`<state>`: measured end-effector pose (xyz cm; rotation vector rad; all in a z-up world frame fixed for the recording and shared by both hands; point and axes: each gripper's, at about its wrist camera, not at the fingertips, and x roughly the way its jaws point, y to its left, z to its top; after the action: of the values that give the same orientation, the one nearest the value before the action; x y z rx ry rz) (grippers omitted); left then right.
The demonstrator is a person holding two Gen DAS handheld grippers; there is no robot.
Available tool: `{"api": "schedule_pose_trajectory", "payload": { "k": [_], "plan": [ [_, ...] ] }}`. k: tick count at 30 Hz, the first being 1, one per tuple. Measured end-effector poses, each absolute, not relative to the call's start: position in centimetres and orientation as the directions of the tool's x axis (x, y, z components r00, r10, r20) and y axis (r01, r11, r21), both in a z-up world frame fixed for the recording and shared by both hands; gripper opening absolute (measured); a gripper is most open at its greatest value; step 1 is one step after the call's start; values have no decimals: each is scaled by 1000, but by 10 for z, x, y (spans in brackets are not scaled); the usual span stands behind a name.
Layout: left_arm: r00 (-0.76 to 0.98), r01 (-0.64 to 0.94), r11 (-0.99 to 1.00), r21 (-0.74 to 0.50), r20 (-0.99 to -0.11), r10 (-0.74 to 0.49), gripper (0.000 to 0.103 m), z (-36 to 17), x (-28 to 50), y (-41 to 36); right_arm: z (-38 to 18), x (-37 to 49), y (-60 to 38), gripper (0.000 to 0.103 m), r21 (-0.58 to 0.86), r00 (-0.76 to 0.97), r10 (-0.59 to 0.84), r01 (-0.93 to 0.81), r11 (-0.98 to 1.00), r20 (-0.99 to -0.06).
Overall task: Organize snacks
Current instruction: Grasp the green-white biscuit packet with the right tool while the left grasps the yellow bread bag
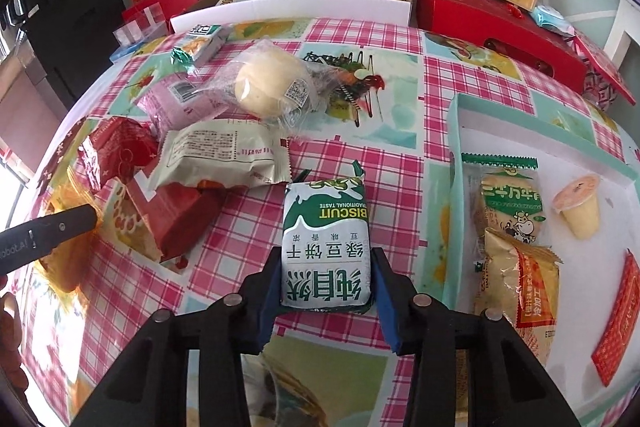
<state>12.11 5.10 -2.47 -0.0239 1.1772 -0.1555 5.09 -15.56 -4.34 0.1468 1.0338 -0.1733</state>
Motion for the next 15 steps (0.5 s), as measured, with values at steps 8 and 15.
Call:
{"api": "schedule_pose_trajectory", "payload": {
  "k": [8,15],
  "plan": [
    [358,112,991,-77,-927,-113,66,-34,125,49,-45,52,-150,44,-11,501,-112,200,980,-858],
    [343,99,992,-74,-933,-104,63,-38,125,53,-45,52,-149,44,-20,501,-120,201,979,-857]
  ]
}}
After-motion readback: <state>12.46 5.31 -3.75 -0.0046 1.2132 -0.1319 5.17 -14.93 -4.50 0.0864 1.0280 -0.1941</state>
